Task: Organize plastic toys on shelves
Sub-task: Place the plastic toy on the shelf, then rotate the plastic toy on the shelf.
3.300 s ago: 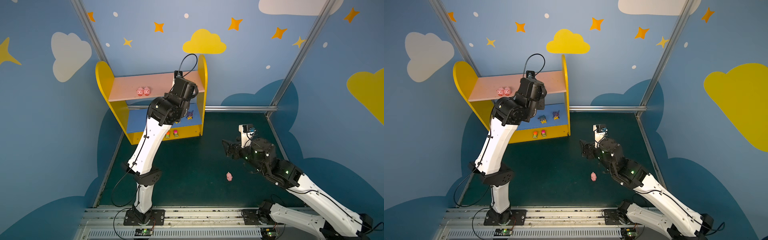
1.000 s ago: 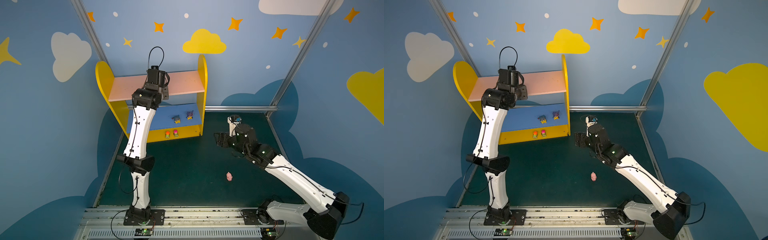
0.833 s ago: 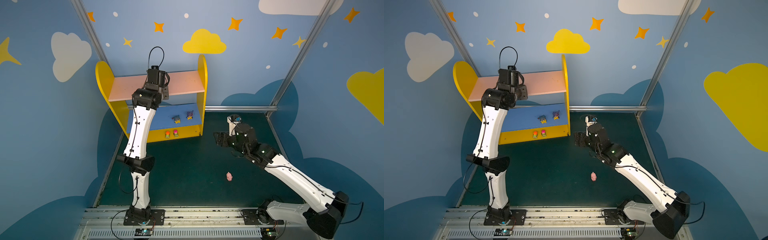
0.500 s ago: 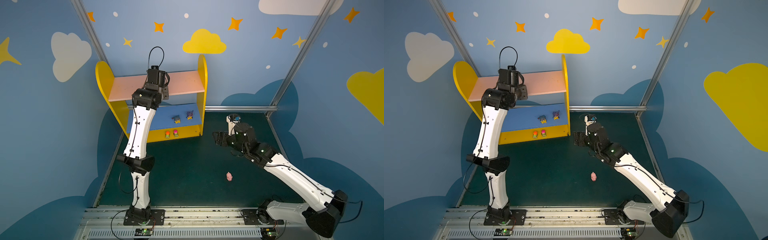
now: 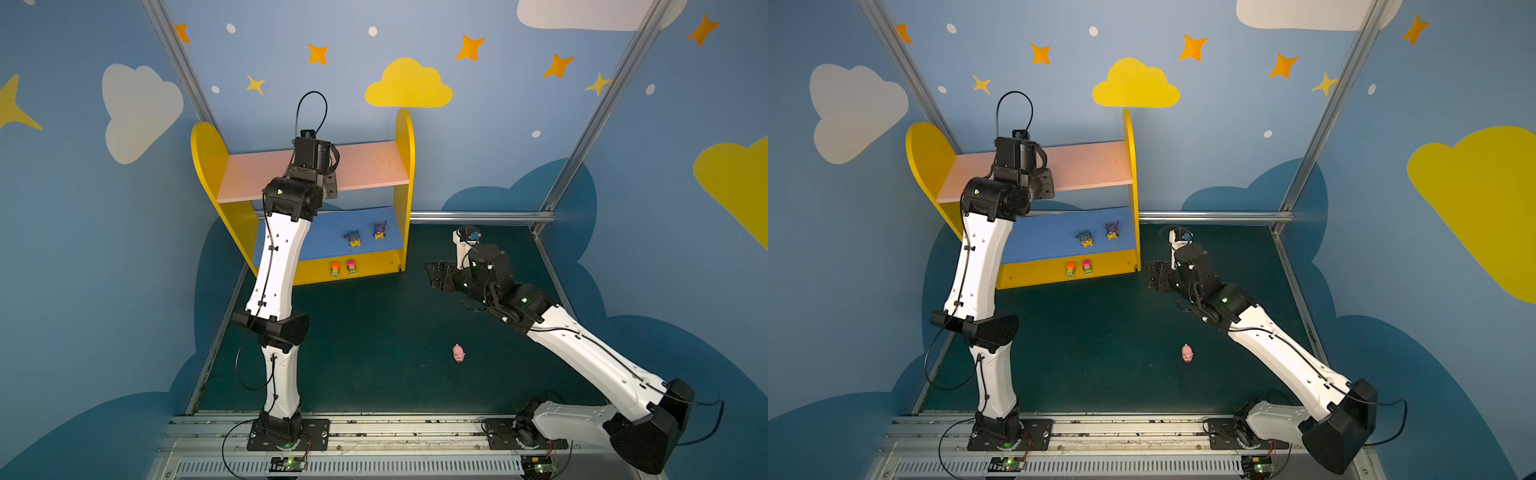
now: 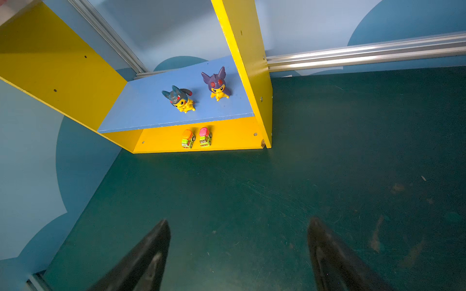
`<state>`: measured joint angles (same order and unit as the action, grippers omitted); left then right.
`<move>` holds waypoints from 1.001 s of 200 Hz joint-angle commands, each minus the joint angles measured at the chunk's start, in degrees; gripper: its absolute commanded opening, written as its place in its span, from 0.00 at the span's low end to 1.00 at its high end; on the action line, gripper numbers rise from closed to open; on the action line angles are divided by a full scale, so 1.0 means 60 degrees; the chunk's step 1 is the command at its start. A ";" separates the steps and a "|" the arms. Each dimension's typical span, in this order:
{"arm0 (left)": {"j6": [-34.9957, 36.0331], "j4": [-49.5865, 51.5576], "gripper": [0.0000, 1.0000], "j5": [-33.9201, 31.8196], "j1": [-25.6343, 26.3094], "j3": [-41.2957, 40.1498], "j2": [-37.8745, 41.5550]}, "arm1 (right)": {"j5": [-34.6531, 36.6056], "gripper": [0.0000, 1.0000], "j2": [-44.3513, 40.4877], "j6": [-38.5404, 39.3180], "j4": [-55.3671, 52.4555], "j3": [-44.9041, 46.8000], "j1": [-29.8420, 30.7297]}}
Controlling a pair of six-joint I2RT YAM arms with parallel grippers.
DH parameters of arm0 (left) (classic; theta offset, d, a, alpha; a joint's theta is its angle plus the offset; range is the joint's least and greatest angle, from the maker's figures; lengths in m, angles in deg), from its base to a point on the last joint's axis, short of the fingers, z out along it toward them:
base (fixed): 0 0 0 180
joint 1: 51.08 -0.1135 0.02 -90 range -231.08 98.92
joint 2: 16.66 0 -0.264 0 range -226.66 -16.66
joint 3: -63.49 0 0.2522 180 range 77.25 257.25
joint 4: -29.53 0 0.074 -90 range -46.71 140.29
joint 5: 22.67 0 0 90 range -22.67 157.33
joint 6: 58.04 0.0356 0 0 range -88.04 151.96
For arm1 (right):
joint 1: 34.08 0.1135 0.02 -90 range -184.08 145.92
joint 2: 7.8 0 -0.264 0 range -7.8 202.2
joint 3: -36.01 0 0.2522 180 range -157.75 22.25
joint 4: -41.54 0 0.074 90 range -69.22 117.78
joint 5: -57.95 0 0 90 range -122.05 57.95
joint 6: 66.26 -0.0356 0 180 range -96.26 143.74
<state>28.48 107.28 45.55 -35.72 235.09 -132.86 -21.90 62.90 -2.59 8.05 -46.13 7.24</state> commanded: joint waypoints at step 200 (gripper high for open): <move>-0.0422 -0.1073 0.42 0.0695 0.0828 0.0357 -0.0913 | -0.0013 0.84 -0.0841 0.0131 -0.0198 0.0146 -0.0392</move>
<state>26.77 100.11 50.12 -29.78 236.08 -138.39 -21.64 58.31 -1.76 6.91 -45.98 5.39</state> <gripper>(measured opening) 0.420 0.838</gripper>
